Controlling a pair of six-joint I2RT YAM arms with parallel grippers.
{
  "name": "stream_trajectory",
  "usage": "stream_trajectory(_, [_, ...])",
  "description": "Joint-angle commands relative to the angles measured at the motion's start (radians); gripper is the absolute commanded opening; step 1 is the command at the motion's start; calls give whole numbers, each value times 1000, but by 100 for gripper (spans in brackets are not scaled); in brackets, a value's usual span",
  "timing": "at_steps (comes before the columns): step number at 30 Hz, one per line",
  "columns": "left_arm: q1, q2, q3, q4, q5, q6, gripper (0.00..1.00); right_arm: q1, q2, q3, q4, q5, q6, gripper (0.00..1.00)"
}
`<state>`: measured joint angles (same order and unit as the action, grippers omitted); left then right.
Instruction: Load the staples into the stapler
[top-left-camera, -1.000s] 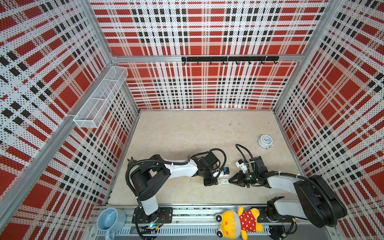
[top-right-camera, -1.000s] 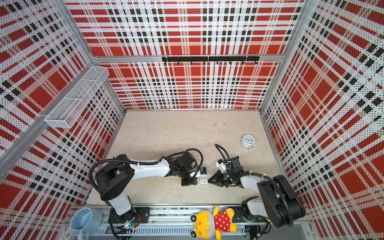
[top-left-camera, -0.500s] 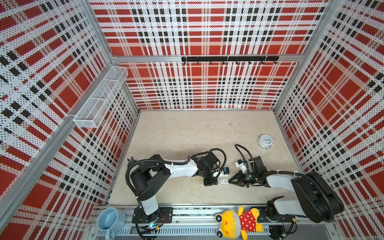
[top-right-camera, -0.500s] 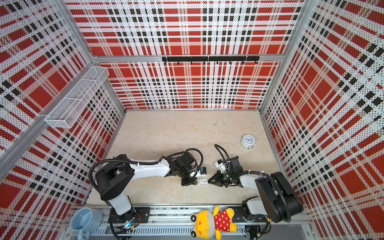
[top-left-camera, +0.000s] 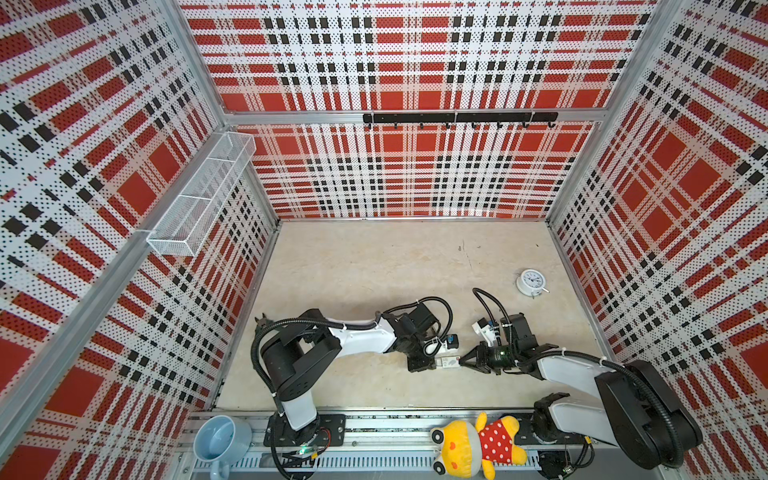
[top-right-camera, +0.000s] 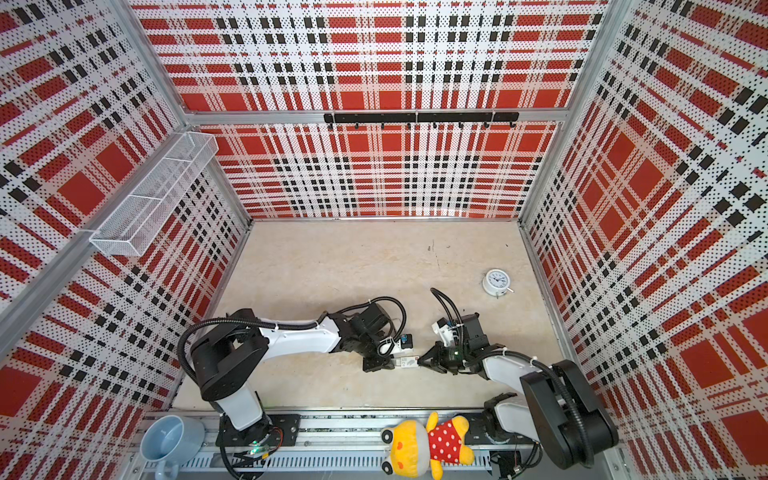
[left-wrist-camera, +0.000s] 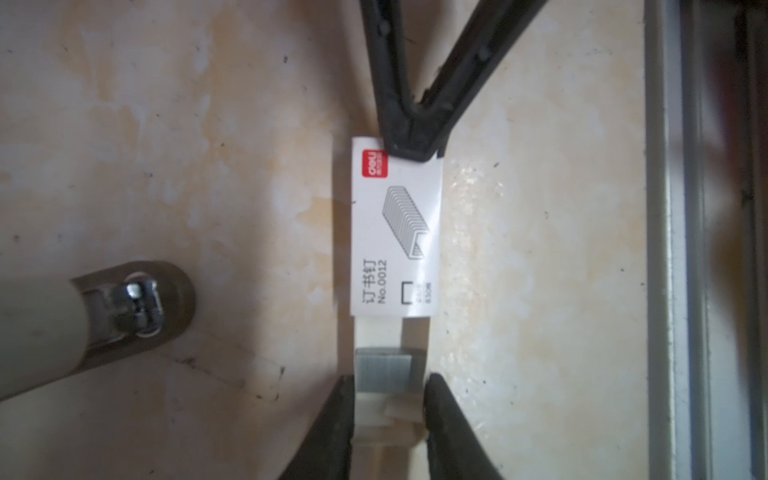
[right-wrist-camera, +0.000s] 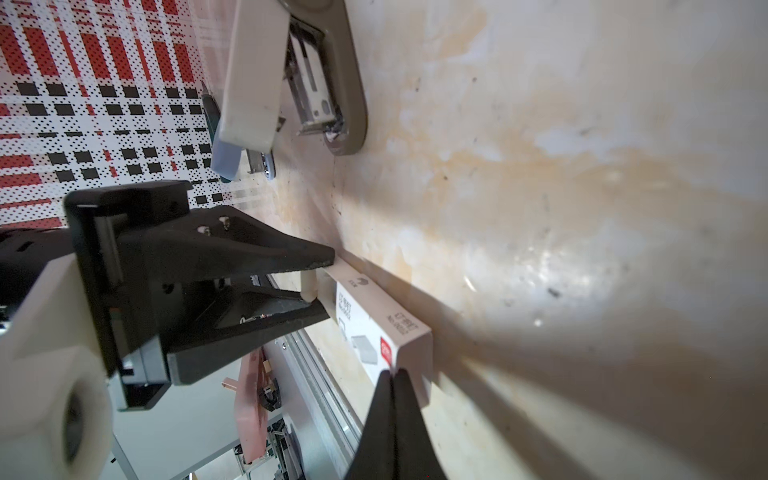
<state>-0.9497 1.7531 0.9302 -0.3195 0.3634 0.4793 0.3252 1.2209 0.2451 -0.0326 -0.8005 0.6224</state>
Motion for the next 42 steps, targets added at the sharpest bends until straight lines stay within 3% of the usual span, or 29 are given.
stream_trajectory(1, [5,-19,-17,3,10,7,31,-1,-49,-8,-59,51,-4,0])
stream_trajectory(7, [8,-22,-19,3,13,10,31,-7,-114,-18,-133,90,-1,0])
stream_trajectory(8, [8,-21,-19,3,12,10,31,-7,-122,-20,-131,83,-1,8])
stream_trajectory(15, [7,-18,-14,5,19,4,31,-6,-126,-18,-41,21,29,23])
stream_trajectory(25, [1,-18,-11,8,16,-2,31,-6,60,6,92,-42,18,21])
stream_trajectory(42, [-1,-19,-10,8,16,0,31,-6,82,11,103,-34,12,13])
